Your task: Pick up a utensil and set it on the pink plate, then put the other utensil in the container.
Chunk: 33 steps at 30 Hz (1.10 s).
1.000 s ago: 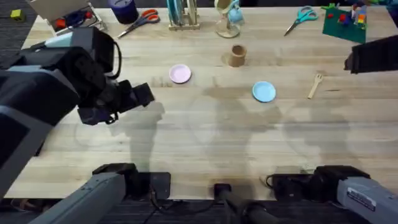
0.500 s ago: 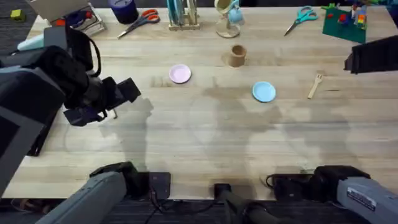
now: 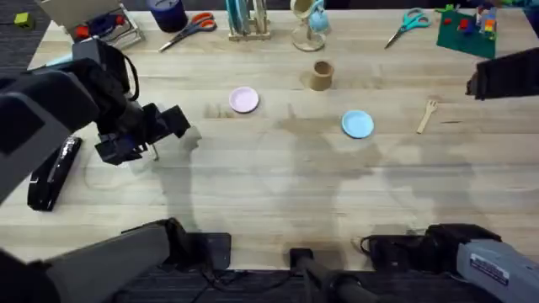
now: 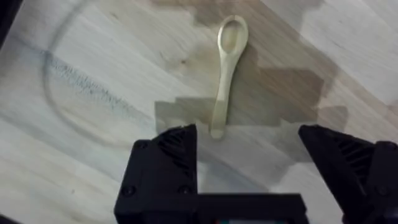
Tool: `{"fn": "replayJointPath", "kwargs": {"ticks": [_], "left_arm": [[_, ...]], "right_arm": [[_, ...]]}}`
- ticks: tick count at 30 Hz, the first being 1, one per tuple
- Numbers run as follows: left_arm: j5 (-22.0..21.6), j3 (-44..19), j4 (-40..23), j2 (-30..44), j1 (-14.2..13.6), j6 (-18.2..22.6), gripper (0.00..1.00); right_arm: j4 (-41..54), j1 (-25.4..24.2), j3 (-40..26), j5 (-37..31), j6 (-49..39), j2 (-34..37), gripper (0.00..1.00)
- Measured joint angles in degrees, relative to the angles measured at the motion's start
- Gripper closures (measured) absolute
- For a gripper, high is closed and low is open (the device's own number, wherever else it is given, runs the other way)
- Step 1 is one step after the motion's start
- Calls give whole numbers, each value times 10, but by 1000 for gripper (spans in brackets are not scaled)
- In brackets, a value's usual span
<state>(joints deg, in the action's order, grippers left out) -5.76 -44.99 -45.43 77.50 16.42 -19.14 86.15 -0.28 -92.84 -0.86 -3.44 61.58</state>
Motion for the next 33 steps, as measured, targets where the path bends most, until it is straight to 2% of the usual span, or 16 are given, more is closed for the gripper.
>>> {"fn": "replayJointPath", "kwargs": {"ticks": [14,22,33], "left_arm": [[13,0,73,20,18,16,8],[20,0,92,56,38,31,8],[28,-24,89,86,41,55,8]], "right_arm": [[0,0,0,0,0,0,6],[0,0,0,0,0,0,5],[0,0,0,0,0,0,5]]}}
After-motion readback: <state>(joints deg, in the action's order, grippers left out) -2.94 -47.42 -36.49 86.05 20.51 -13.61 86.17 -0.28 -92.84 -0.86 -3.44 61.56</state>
